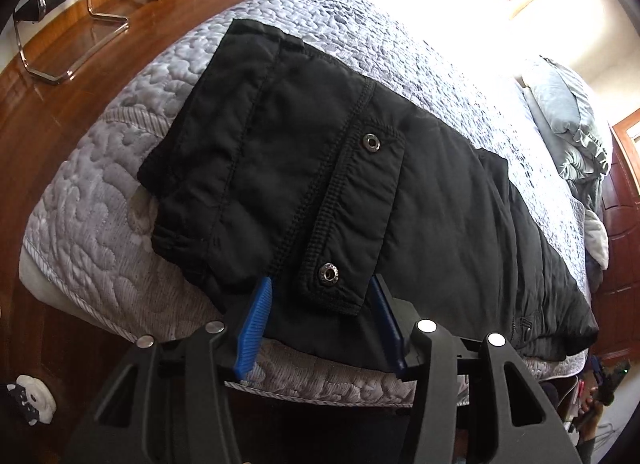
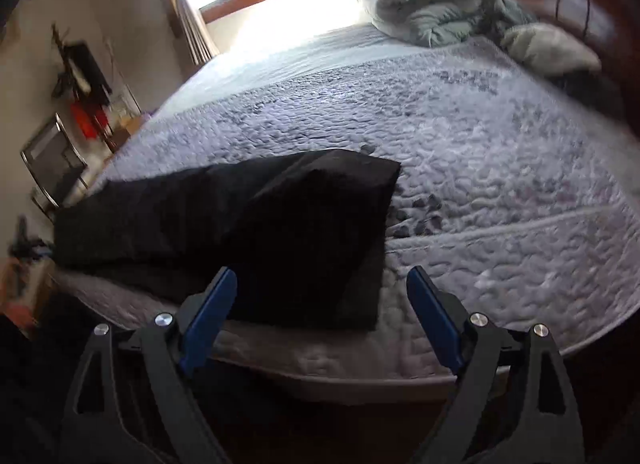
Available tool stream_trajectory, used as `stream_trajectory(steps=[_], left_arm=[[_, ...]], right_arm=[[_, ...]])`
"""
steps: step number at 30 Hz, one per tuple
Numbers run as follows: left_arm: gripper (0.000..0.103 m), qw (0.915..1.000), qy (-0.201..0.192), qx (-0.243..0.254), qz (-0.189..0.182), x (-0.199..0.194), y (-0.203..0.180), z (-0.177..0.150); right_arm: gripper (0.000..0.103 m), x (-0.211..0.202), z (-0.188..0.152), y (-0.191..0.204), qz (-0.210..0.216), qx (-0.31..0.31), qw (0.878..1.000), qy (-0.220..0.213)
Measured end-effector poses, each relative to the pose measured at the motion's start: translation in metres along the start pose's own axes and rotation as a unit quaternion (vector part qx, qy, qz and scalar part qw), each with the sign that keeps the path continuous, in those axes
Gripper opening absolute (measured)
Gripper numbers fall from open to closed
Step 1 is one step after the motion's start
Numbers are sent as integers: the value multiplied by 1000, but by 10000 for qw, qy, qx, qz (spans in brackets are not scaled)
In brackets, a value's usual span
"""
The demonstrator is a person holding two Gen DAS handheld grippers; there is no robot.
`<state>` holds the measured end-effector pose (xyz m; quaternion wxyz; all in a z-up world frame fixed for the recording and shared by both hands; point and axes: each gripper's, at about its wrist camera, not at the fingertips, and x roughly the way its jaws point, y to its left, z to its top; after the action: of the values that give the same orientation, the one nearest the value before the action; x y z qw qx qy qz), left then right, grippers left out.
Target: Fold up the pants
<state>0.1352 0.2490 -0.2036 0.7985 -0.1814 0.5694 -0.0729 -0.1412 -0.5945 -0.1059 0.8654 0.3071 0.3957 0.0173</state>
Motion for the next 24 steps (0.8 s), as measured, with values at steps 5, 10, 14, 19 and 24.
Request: stream_trajectory(steps=[5, 10, 14, 19, 24], left_arm=[[58, 10000, 27, 71, -13, 3, -1, 1], [58, 9999, -29, 106, -105, 2, -1, 0], [59, 9998, -40, 86, -168, 4, 2, -1], [59, 9997, 29, 117, -207, 4, 6, 1], [59, 9996, 40, 55, -262, 6, 13, 1]], right_arm=[[89, 43, 24, -46, 1682, 3201, 9309, 512], [90, 92, 37, -51, 1391, 3997, 8999, 1052], [32, 115, 46, -62, 854, 4284, 8927, 1113], [3, 97, 92, -5, 463, 2600, 9632, 497], [2, 45, 76, 65, 967, -24, 9913, -897]])
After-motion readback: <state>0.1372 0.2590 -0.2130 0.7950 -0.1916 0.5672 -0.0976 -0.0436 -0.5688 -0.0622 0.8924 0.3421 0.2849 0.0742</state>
